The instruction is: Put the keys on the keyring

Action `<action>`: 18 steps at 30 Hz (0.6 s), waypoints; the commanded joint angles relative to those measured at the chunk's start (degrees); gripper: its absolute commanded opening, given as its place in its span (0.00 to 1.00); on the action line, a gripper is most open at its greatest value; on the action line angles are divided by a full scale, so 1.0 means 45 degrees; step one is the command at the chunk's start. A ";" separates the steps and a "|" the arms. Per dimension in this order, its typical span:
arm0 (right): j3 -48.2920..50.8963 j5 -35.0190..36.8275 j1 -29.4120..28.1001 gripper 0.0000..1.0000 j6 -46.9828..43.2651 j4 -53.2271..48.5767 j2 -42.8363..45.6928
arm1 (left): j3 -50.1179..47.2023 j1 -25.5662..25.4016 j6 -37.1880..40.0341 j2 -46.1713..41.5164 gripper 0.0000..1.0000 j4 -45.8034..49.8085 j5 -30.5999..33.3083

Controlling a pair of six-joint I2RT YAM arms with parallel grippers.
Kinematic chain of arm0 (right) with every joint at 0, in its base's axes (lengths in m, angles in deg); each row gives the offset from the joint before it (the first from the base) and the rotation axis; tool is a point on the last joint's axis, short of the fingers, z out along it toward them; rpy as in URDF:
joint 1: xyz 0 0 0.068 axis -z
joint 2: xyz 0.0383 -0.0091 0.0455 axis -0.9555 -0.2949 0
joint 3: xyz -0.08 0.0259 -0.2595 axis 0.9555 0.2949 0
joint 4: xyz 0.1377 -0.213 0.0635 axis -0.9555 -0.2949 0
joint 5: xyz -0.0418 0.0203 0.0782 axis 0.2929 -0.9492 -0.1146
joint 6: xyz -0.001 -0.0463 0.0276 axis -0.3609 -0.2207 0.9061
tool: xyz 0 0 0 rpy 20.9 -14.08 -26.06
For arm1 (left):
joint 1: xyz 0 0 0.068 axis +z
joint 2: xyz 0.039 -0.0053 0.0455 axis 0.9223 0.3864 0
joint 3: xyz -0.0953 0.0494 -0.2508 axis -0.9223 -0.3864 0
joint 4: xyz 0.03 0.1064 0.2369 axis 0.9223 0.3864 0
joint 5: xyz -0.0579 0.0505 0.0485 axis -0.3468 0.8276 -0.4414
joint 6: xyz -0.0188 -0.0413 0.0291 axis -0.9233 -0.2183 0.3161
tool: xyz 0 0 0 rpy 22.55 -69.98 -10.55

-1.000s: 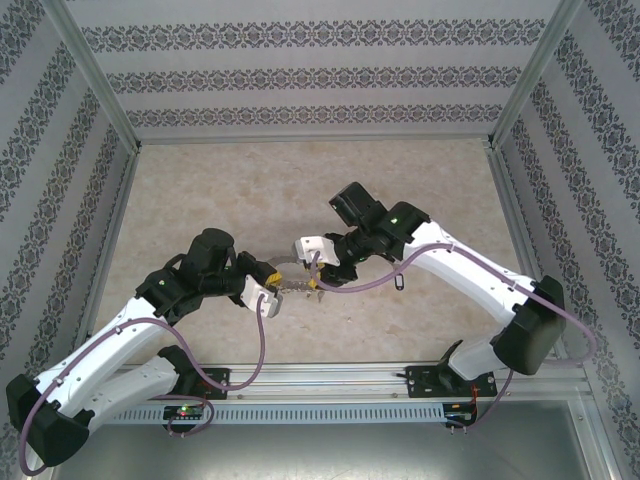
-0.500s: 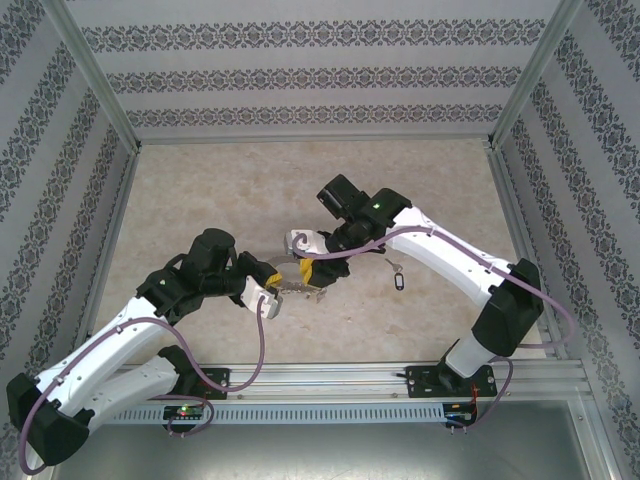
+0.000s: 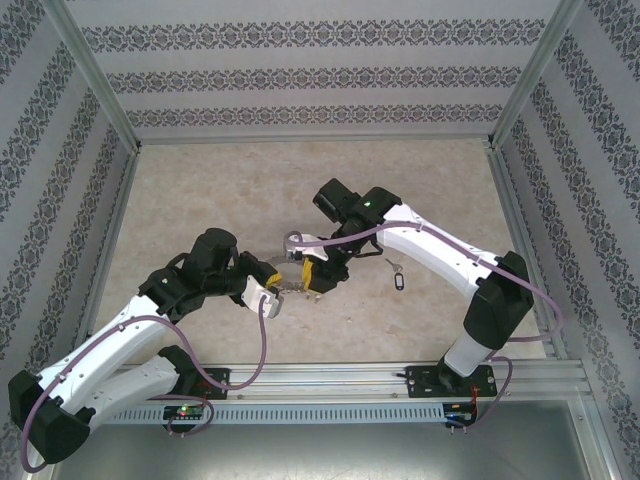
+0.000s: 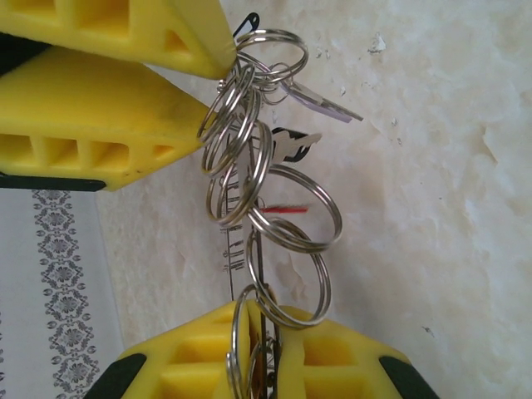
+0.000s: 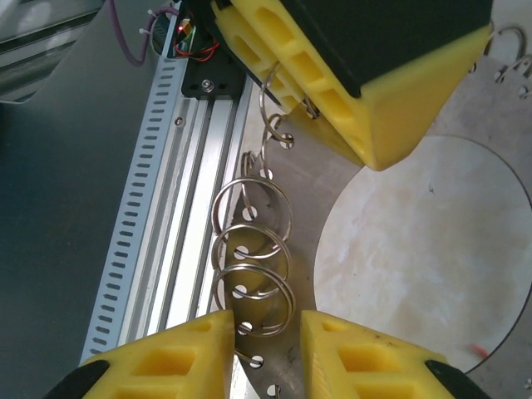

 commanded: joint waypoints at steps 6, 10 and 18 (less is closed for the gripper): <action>-0.0770 -0.0095 0.0102 0.25 0.0404 -0.0670 -0.0562 | 0.0030 -0.0122 0.0181 -0.0060 0.00 -0.0075 -0.0187; -0.0850 -0.0354 0.0077 0.21 0.0407 -0.0909 -0.0729 | 0.0051 -0.0117 -0.0007 -0.0017 0.00 -0.0116 -0.0148; -0.0752 0.0238 -0.0070 0.17 0.0743 -0.0895 -0.0832 | 0.0044 -0.0127 -0.0700 0.0082 0.00 -0.0228 -0.0006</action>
